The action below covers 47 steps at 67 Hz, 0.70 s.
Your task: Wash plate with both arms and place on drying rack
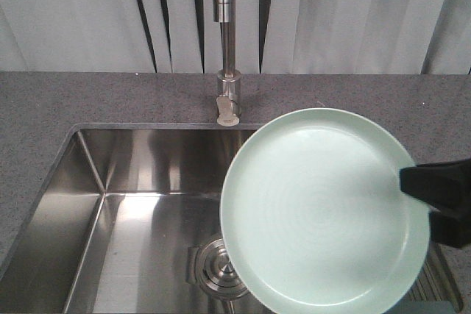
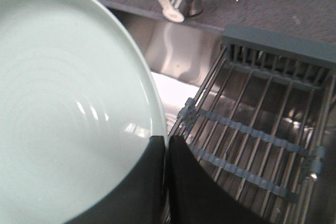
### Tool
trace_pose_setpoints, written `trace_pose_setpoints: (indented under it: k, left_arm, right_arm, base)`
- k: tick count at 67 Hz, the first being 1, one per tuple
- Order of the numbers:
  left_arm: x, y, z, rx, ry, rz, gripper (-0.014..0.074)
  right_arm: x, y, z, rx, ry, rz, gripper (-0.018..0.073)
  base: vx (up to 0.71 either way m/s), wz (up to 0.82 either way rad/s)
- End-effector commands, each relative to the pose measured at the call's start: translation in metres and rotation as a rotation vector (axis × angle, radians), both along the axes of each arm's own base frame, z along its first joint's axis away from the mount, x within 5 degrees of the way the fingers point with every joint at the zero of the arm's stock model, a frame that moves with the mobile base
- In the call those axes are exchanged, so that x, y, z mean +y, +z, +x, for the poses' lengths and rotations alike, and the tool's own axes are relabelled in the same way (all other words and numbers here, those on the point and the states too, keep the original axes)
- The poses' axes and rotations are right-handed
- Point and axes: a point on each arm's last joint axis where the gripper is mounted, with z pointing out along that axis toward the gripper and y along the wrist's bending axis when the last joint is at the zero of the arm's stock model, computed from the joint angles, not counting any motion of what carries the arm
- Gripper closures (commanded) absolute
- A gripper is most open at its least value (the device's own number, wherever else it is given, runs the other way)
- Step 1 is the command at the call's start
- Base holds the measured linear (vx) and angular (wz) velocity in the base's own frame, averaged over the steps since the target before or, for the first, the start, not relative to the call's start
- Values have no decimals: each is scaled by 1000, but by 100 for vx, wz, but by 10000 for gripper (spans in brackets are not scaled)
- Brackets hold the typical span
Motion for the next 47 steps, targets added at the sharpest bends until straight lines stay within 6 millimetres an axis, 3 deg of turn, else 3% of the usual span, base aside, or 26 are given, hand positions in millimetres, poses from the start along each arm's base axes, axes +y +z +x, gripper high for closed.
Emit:
trace_pose_setpoints:
  k: [1,14,35,47]
  left_arm:
    - [2,12,3,-61,29,-43,603]
    - [2,12,3,-61,30,-44,603]
    - [2,12,3,-61,29,-43,603]
    - [2,12,3,-61,29,-43,603]
  right_arm:
    - [9,11,26,-4,62,62,561]
    - [46,-12,62,88,162,55,561]
    - [117,-53,104,184,126,3,561]
    - [128,-56,138,177,101,-30,561]
  base:
    - [0,0]
    - [0,0]
    - [0,0]
    - [0,0]
